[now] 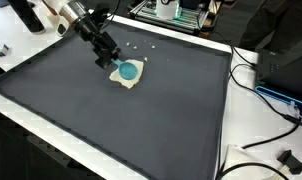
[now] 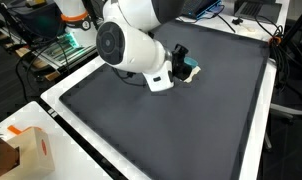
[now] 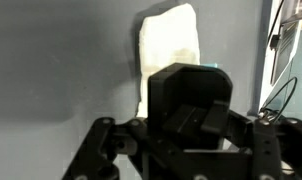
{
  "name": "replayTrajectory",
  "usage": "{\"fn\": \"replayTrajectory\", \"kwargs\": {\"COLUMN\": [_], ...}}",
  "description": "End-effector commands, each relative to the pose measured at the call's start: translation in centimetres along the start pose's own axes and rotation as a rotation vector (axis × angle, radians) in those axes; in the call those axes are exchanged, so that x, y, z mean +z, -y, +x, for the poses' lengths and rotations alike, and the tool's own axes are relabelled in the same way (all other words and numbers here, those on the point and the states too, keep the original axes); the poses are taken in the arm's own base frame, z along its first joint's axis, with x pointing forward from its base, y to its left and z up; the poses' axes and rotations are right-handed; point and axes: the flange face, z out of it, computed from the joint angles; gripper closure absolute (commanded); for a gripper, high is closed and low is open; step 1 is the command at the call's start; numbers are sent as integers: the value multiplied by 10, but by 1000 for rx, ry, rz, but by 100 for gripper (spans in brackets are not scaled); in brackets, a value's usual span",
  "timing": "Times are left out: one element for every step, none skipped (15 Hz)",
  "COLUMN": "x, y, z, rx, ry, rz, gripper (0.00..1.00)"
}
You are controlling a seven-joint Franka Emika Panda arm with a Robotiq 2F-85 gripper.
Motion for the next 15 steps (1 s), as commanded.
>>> {"fn": "replayTrajectory", "kwargs": {"x": [4, 3, 2, 1, 2, 2, 2, 0, -3, -3, -3, -2, -1, 0, 2], "y": [0, 1, 2, 2, -3, -9, -13, -15, -16, -14, -13, -11, -7, -4, 0], "z": [-6, -7, -7, -8, -8, -8, -9, -11, -11, -12, -12, -11, -10, -10, -9], "rx": [-12, -14, -19, -21, 0, 29, 46, 55, 56, 42, 17, -6, -33, -58, -81], "ry": [7, 5, 8, 14, 16, 16, 13, 6, -6, -9, -7, -3, 1, 6, 8], "rz": [1, 8, 21, 40, 39, 8, -13, -23, -54, -71, -103, -117, -137, -154, -167], "gripper": [81, 81, 81, 81, 81, 81, 81, 81, 81, 81, 81, 81, 81, 81, 81]}}
